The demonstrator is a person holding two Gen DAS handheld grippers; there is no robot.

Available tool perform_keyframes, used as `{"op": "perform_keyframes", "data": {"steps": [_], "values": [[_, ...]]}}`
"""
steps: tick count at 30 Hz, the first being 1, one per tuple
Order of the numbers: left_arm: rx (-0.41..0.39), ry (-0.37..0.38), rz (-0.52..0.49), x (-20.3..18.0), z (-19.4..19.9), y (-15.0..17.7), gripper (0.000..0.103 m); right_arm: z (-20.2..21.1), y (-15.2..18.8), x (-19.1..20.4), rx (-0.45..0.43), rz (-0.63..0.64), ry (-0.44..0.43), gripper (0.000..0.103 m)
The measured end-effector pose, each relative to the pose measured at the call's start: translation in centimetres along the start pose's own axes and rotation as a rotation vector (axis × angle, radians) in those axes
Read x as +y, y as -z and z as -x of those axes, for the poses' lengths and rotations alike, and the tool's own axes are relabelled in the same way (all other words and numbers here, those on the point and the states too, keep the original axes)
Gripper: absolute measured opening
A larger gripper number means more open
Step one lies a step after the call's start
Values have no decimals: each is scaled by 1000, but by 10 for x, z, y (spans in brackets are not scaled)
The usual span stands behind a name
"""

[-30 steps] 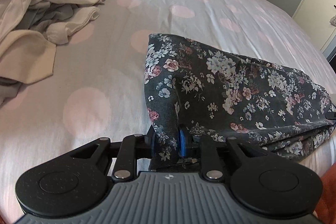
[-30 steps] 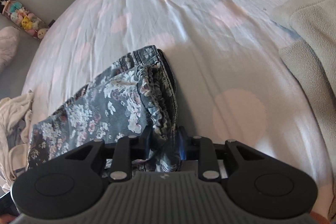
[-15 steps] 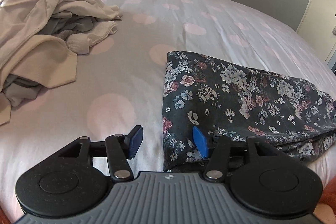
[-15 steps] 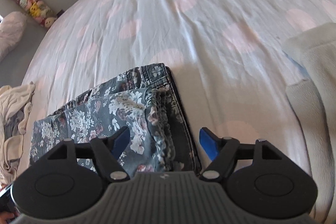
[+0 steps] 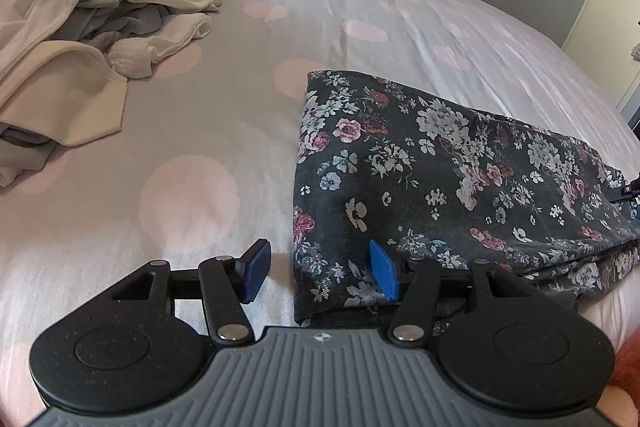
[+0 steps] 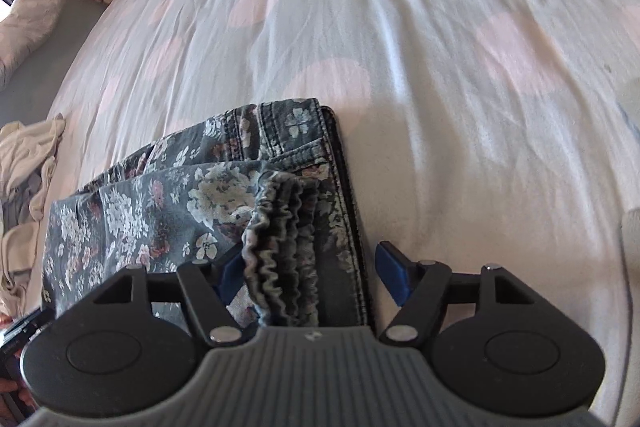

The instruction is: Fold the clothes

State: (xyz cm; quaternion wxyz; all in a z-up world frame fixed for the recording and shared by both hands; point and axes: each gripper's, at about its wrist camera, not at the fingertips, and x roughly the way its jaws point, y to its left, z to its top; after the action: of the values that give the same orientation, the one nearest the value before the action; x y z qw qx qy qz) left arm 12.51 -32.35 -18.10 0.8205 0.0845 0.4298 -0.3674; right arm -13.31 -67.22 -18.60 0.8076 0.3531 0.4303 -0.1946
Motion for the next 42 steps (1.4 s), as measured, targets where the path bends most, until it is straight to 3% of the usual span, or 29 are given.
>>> {"op": "perform_keyframes", "data": {"steps": [3,5,7,9,15,23,30,37,42], "values": [[-3,4,1,0,-1,0,54,-8,-1,-1,11,2,-13,68],[-4,7,-1,-1,-2,0,54,-9,-1,1,15,2,-19,60],[-5,12,2,0,-2,0,54,-7,-1,5,17,0,-21,44],[-5,17,6,0,-2,0,54,-5,0,9,19,-1,-23,40],[0,21,8,1,0,0,54,8,-7,36,16,79,71,29],[3,27,12,1,1,0,54,58,-21,66,-25,107,2,22],[-4,29,16,2,4,1,54,86,-28,131,-44,183,-86,21],[-18,27,21,2,5,-2,54,94,-29,191,-30,242,-156,21],[-34,31,26,4,8,-5,54,76,-26,229,-12,234,-186,21]]}}
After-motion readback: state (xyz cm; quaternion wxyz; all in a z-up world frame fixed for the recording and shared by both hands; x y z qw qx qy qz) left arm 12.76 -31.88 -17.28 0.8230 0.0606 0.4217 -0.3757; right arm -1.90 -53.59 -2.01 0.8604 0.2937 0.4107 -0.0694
